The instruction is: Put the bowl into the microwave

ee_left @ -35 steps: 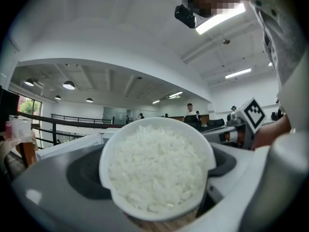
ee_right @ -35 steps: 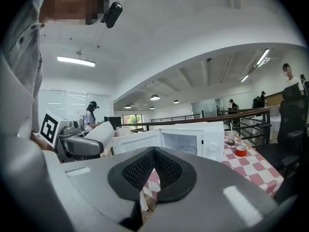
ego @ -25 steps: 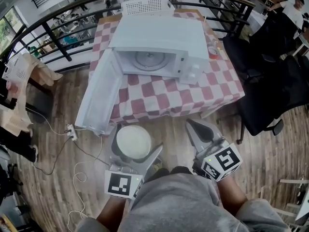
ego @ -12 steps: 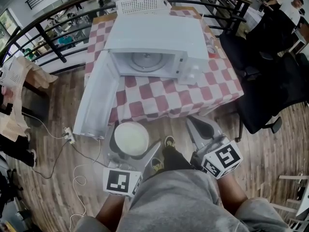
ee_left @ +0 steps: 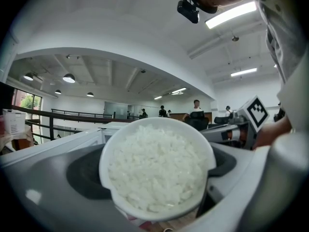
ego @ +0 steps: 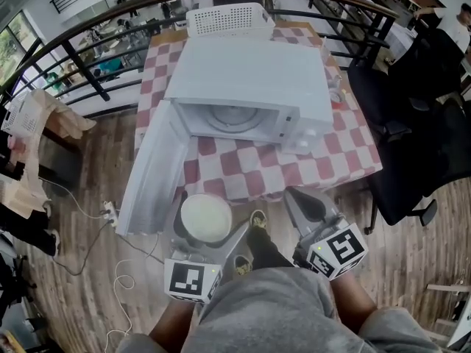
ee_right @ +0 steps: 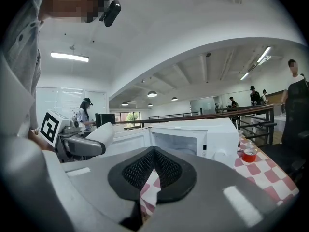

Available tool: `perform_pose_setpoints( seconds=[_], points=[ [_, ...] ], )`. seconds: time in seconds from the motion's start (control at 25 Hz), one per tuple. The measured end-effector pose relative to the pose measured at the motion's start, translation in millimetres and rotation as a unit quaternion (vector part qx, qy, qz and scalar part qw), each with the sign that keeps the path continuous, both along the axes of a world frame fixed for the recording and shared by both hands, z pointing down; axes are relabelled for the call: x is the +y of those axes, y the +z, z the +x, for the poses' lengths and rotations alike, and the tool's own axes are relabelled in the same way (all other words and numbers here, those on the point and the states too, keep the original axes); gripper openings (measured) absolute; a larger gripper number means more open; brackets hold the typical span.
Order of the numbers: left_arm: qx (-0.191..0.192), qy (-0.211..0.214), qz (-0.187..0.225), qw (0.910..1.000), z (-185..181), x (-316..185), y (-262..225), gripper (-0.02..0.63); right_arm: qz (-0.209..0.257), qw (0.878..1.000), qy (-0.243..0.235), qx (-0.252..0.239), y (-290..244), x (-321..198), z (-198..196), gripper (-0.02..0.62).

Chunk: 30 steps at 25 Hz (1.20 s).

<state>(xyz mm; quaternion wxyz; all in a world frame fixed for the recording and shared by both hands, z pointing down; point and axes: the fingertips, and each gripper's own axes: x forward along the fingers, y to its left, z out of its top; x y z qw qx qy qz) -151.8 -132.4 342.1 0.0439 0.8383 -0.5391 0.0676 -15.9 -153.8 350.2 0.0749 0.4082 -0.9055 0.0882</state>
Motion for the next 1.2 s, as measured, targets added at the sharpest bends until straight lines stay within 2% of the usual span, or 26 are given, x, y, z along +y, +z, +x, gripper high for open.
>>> perform_pose_setpoints(
  seconds=[0.68, 1.2],
  points=[
    [-0.028, 0.004, -0.056, 0.9981, 12.4, -136.0, 56.1, 0.566, -0.06, 0.998, -0.034, 0.009, 50.6, -87.9, -18.5, -0.002],
    [-0.075, 0.01, -0.119, 0.99, 16.7, -219.6, 118.9, 0.566, -0.104, 0.991, -0.082, 0.006, 86.4, -121.4, -44.7, -0.002]
  ],
)
